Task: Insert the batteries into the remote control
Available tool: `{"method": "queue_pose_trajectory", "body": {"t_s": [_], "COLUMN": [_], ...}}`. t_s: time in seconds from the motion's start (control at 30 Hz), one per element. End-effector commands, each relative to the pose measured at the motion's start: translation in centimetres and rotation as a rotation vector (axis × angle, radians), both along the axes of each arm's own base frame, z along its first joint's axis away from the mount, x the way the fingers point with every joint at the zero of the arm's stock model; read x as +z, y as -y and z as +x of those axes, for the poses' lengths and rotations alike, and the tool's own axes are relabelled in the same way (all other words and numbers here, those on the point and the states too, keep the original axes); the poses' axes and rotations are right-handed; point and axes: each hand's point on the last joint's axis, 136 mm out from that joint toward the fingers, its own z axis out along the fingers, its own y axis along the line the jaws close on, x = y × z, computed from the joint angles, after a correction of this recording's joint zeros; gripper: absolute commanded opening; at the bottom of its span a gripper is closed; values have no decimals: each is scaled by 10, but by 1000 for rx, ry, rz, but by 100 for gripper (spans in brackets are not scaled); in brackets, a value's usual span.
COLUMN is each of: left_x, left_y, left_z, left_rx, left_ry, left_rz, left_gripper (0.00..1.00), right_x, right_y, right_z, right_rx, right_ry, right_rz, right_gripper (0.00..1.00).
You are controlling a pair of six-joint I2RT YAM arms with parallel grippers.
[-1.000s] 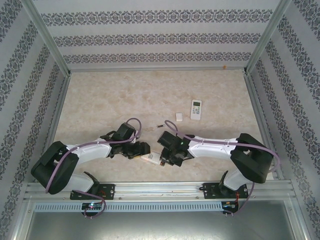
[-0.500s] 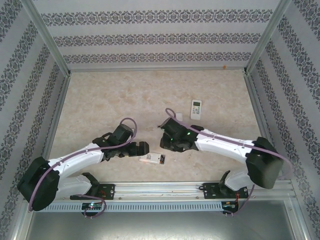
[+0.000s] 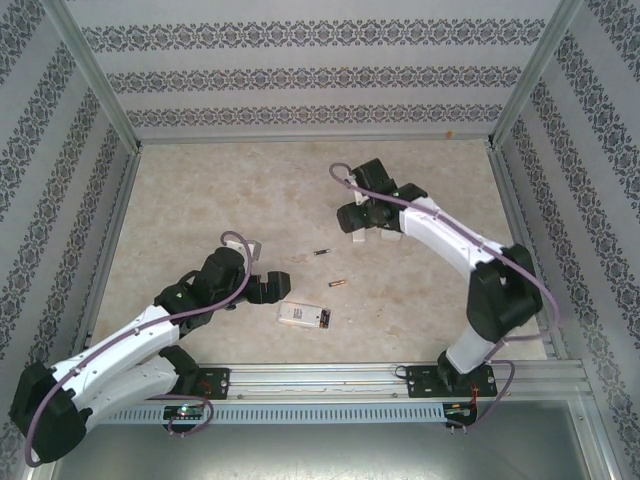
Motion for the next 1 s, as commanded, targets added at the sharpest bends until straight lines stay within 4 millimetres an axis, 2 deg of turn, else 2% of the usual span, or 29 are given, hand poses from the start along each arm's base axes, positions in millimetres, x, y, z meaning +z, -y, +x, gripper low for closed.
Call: {"method": "queue_pose_trajectory", "body": {"t_s": [0.0, 0.1, 0.27, 0.37, 0.57, 0.97], "left_x": [5, 6, 6, 7, 6, 6], "left_y": [-2, 0, 4, 4, 0, -3], "left_z": [5, 3, 4, 4, 2, 6], "left_rx": [-2, -19, -42, -40, -25, -39], "left_ry": [63, 74, 98, 104, 122, 174], "left_rz": [19, 11, -9, -14, -29, 15], "left_gripper": [100, 100, 100, 100, 100, 100], "right_x": [-25, -41, -71, -87, -107, -119], "right_y": [3, 12, 13, 20, 21, 7], "right_z": [-17, -12, -33, -32, -10, 13], "right_rx": [258, 472, 924, 1111, 1245, 1324], "right_ry": [-76, -28, -97, -131, -105, -107], "right_rz": [-166, -313, -403, -421, -440, -415], "right_gripper": [74, 75, 76, 76, 77, 74]}}
